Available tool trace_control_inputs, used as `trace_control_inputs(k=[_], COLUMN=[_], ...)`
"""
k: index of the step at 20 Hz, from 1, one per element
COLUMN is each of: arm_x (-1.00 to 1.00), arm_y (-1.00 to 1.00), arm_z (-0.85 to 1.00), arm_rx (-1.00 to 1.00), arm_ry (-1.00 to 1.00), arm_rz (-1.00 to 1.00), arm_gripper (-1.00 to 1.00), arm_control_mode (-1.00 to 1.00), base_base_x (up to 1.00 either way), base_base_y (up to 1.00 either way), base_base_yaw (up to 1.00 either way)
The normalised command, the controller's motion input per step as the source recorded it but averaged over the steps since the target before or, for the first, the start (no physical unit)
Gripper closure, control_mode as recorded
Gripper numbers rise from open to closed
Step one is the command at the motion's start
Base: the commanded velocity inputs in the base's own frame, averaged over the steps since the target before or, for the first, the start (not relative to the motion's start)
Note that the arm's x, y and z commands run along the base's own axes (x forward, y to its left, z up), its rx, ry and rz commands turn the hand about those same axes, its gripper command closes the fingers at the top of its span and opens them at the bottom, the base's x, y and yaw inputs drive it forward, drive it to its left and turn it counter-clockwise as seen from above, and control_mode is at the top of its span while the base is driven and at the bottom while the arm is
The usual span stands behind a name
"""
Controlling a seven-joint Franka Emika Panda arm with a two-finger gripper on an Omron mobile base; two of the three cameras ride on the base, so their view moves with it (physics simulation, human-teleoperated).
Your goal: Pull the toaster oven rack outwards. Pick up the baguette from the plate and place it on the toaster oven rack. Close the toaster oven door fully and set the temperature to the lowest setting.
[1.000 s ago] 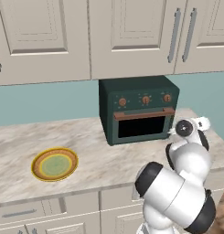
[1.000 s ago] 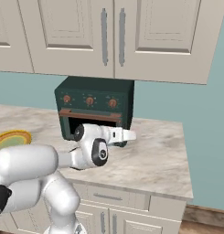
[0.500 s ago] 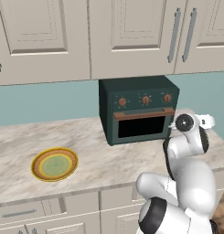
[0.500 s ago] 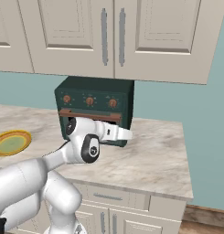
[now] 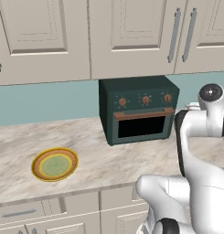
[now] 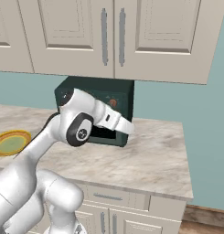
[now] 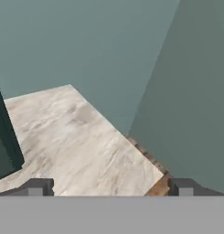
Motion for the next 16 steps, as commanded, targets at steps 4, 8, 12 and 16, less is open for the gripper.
trace_control_inputs(k=[4,8,12,16], arm_x=[-0.72,-0.66,-0.48,-0.22], arm_y=[0.47,0.55,0.39,0.28], arm_z=[0.67,0.27,-0.18,-0.37], arm_rx=[0.29,0.14,0.16,-0.10], arm_ry=[0.03,0.08,-0.03,-0.11], arm_rz=[-0.46,-0.17,0.20,0.42], arm_gripper=[-1.00,-1.00,-1.00,-1.00], arm_control_mode=[-1.00,-1.00,-1.00,-1.00], base_base_x=[0.00,0.00,0.00,0.00], base_base_y=[0.00,0.00,0.00,0.00], base_base_yaw=[0.00,0.00,0.00,0.00])
